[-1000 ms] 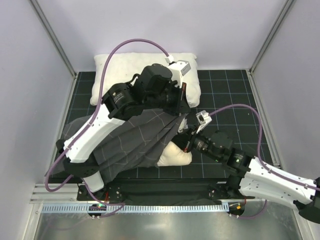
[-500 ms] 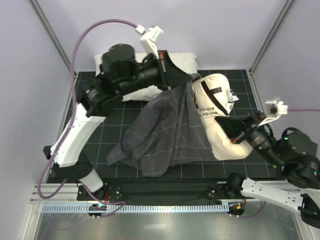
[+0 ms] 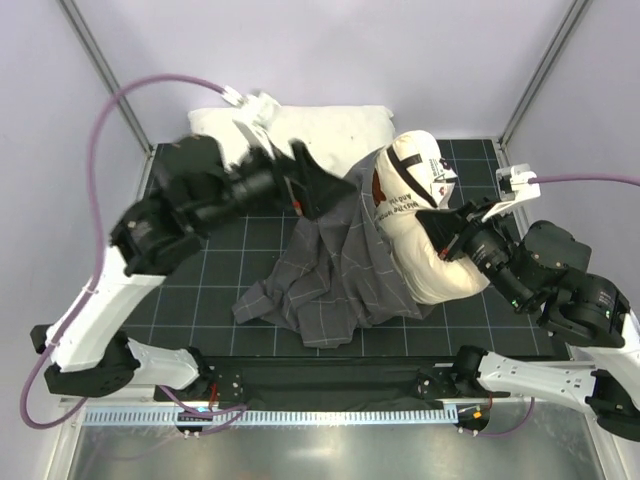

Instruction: Put the pillow into the pillowcase

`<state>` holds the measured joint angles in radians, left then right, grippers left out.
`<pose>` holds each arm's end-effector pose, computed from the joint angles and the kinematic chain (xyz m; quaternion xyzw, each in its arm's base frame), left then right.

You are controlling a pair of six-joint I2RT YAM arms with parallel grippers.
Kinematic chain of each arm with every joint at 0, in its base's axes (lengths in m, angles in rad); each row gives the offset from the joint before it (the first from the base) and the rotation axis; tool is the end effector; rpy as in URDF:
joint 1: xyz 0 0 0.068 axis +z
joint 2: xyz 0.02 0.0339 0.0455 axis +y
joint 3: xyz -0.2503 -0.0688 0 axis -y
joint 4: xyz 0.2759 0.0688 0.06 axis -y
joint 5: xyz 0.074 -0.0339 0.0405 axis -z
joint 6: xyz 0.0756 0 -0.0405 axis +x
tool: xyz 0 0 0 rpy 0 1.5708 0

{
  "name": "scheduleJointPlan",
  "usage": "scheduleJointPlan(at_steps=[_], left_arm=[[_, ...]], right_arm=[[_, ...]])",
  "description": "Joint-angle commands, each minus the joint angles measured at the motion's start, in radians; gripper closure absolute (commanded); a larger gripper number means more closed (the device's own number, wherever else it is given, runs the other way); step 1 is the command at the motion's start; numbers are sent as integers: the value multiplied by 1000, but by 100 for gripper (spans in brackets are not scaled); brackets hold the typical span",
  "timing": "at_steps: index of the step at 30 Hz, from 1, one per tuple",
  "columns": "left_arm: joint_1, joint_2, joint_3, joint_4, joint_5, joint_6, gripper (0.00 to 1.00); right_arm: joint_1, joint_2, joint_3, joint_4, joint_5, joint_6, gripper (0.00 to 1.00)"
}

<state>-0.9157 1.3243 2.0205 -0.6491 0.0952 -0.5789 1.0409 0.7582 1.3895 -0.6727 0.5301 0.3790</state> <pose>0.1656 -0.2274 0.5862 0.1495 0.6740 -0.5153 0.5078 0.1162 0.1228 0.4911 -0.0548 0.7175 0.2921 0.6299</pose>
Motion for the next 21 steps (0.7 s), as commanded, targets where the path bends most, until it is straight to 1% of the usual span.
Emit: scheduleJointPlan(at_steps=[1,2,3,4,5,6,8,9,15,21], left_arm=[[-124,-43,-217,-69,-171,37,7],[-158,-62,-330,-66,-293,30,6],[-190,-97,-377,-61,-345,1,6],[-249,-109,-429,-40,-386,-22,5],[-277,-123,-509,-23,-429,-44,5],[-326,-140,-547,-3,-489,-79,4],[-370,-146,-607,51,-572,-93,2],[-400,-136,-611,57,-595,-101,1],[-457,-120,-618,88,-661,-114,0],[-477,-145,-649,190,-675,-102,0]], right_arm=[[8,-13,63,90,91,70,96],[8,-11,59,99,99,73,96],[8,-11,51,105,103,75,96],[8,-8,45,107,116,83,96],[8,-2,43,110,122,83,96],[8,1,40,113,117,83,96],[8,19,40,114,119,86,96],[8,26,39,116,117,89,96],[8,36,6,133,100,104,96],[8,41,-17,144,94,109,96]])
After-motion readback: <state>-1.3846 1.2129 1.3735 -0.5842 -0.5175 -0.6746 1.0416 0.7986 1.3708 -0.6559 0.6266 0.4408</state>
